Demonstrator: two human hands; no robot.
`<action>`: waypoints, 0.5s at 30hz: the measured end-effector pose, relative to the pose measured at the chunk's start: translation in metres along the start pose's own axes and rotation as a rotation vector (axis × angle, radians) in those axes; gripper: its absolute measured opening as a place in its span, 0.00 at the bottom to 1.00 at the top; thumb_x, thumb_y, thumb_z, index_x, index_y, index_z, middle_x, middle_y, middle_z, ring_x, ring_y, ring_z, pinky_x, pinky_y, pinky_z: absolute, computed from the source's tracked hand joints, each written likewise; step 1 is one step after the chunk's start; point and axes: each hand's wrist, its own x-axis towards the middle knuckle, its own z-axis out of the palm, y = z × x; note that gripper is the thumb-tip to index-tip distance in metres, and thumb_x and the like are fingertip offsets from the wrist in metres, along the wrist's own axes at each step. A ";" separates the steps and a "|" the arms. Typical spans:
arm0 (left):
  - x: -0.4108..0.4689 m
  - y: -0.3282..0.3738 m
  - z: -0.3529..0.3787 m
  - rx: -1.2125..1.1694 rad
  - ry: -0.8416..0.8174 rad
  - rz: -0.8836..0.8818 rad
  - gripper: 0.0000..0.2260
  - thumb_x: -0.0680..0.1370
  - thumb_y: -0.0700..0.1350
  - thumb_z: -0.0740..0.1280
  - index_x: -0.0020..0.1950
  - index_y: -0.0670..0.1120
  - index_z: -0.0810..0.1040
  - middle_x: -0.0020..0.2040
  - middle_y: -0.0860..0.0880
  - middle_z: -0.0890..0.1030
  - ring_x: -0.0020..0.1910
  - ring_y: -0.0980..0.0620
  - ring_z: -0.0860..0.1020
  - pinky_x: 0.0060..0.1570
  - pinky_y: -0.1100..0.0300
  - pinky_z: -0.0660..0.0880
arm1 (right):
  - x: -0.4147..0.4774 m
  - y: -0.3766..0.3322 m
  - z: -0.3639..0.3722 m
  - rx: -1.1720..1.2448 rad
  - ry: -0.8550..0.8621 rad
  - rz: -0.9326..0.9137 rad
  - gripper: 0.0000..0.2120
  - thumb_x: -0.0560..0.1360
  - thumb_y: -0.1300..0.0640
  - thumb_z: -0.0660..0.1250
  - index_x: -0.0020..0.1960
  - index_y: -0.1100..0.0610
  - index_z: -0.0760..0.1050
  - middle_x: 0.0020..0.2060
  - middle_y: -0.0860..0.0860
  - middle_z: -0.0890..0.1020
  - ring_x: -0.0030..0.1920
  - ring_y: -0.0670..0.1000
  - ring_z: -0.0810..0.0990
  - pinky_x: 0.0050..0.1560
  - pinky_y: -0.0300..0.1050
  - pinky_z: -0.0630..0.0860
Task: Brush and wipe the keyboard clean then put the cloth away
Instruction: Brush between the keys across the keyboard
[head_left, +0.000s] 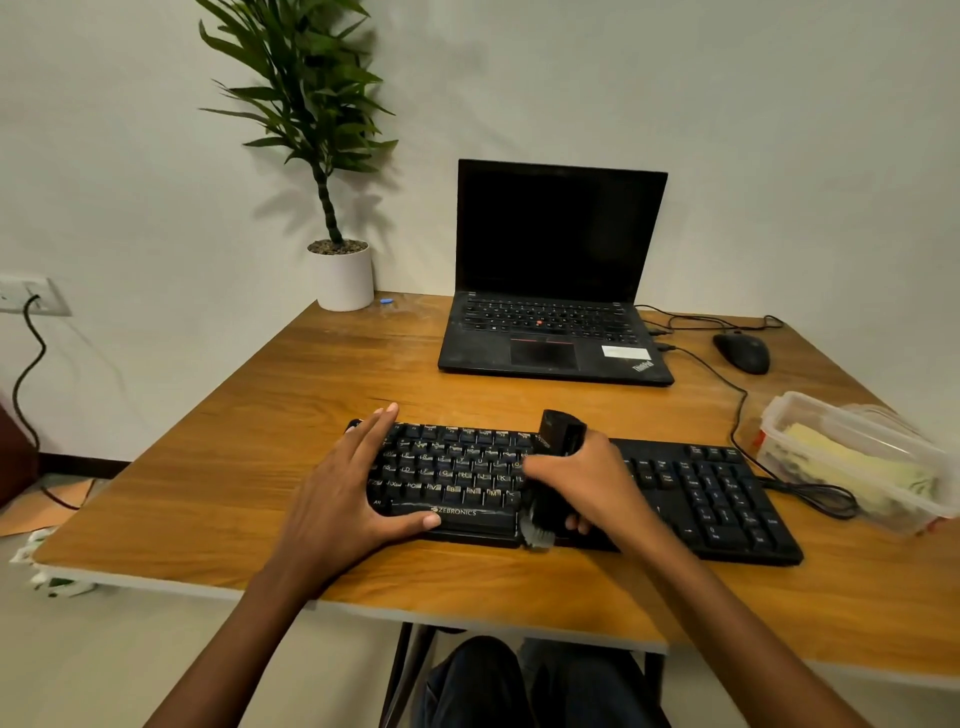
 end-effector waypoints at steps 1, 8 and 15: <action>0.000 0.000 0.000 -0.002 0.000 -0.002 0.51 0.57 0.80 0.59 0.74 0.63 0.43 0.76 0.53 0.58 0.71 0.49 0.65 0.61 0.47 0.72 | 0.003 -0.001 -0.007 0.043 -0.026 0.016 0.08 0.71 0.57 0.69 0.42 0.58 0.70 0.31 0.53 0.78 0.19 0.46 0.72 0.18 0.35 0.68; 0.000 0.001 -0.001 -0.017 -0.007 0.000 0.51 0.57 0.80 0.58 0.74 0.63 0.44 0.76 0.53 0.58 0.72 0.50 0.63 0.62 0.47 0.71 | 0.009 -0.001 -0.006 0.150 0.193 -0.008 0.09 0.70 0.58 0.69 0.45 0.61 0.72 0.32 0.54 0.79 0.22 0.48 0.74 0.19 0.36 0.69; 0.000 0.002 -0.002 -0.018 -0.008 -0.006 0.50 0.57 0.79 0.59 0.73 0.64 0.44 0.76 0.52 0.60 0.71 0.51 0.64 0.62 0.51 0.69 | 0.015 0.003 -0.030 0.216 0.082 0.069 0.08 0.70 0.60 0.69 0.45 0.62 0.72 0.32 0.57 0.79 0.19 0.48 0.72 0.18 0.36 0.67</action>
